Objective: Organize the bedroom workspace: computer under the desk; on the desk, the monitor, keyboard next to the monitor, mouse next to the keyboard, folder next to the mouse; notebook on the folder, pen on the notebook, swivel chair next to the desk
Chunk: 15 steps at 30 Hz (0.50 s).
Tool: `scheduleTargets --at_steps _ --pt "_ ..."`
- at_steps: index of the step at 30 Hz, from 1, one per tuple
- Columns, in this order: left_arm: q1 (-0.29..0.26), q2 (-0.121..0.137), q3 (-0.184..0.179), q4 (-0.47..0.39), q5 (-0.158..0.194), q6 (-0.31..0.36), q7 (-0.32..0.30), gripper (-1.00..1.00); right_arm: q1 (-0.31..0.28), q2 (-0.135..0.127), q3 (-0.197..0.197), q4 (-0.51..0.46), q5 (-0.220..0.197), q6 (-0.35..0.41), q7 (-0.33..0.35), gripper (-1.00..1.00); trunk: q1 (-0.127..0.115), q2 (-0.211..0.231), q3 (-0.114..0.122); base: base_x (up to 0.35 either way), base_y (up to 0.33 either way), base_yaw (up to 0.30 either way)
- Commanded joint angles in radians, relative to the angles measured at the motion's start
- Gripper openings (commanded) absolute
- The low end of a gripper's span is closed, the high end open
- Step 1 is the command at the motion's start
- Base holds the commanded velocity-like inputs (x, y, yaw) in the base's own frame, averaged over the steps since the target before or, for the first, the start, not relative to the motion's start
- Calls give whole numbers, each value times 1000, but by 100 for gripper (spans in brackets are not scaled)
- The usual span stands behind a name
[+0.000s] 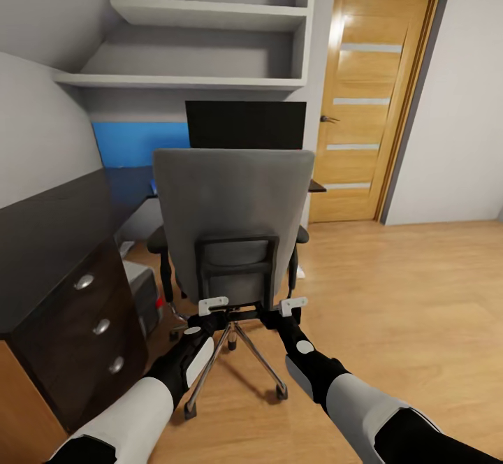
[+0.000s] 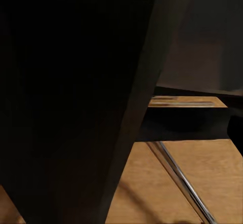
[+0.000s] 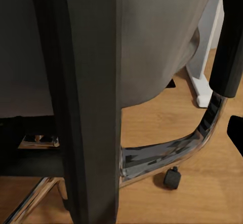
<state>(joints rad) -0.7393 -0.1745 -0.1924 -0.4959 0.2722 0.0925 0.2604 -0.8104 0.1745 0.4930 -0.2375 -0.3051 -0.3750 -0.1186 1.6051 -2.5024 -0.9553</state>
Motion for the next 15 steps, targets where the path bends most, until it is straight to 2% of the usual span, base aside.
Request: scheduleTargets --at_steps 1,15 --pt "-1 0 -2 -4 -5 4 8 100 -1 0 9 1 -7 -4 -6 100 0 0 -1 328 0 0" --pt "-1 0 -2 -4 -5 6 11 100 -1 0 11 1 -8 -4 -6 100 0 0 -1 328 0 0"
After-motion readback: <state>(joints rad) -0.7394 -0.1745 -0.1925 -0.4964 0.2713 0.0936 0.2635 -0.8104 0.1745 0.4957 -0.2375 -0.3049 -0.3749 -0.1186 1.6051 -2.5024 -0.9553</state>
